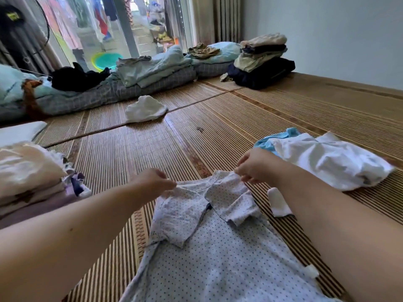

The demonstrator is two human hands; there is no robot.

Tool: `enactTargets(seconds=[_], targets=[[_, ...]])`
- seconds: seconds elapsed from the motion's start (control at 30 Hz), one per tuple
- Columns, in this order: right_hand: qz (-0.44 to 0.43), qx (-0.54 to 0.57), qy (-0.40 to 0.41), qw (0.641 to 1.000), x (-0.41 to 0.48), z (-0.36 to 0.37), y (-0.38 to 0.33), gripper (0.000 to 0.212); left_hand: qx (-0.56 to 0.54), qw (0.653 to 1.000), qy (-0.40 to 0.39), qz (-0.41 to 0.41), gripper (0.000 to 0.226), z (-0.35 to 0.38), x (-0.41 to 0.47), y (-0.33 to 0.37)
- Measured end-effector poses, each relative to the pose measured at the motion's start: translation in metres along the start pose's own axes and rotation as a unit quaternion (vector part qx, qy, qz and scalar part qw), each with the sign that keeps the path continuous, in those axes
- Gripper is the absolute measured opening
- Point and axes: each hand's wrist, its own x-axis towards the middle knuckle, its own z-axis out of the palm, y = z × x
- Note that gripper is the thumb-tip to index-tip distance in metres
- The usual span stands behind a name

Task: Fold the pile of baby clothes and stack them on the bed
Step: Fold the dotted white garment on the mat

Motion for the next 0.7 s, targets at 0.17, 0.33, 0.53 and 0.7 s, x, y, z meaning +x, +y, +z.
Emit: enactTargets(seconds=[0.17,0.33,0.53,0.7], targets=[[0.047,-0.131,-0.020,0.990,0.018,0.023,0.014,0.049,0.008,0.996,0.031,-0.082,0.045,0.007,0.020,-0.017],[0.010,-0.093,0.030,0.995,0.031,0.038,0.009,0.019,-0.064,0.992,0.014,-0.106,0.030,0.001,0.034,-0.020],[-0.120,0.034,0.106,0.987,0.022,0.015,-0.015,0.024,-0.223,0.973,0.042,0.028,0.021,-0.037,0.002,-0.021],[-0.216,0.003,-0.016,0.976,-0.039,-0.003,-0.020,0.016,-0.220,0.967,0.052,0.117,0.020,-0.032,-0.076,-0.055]])
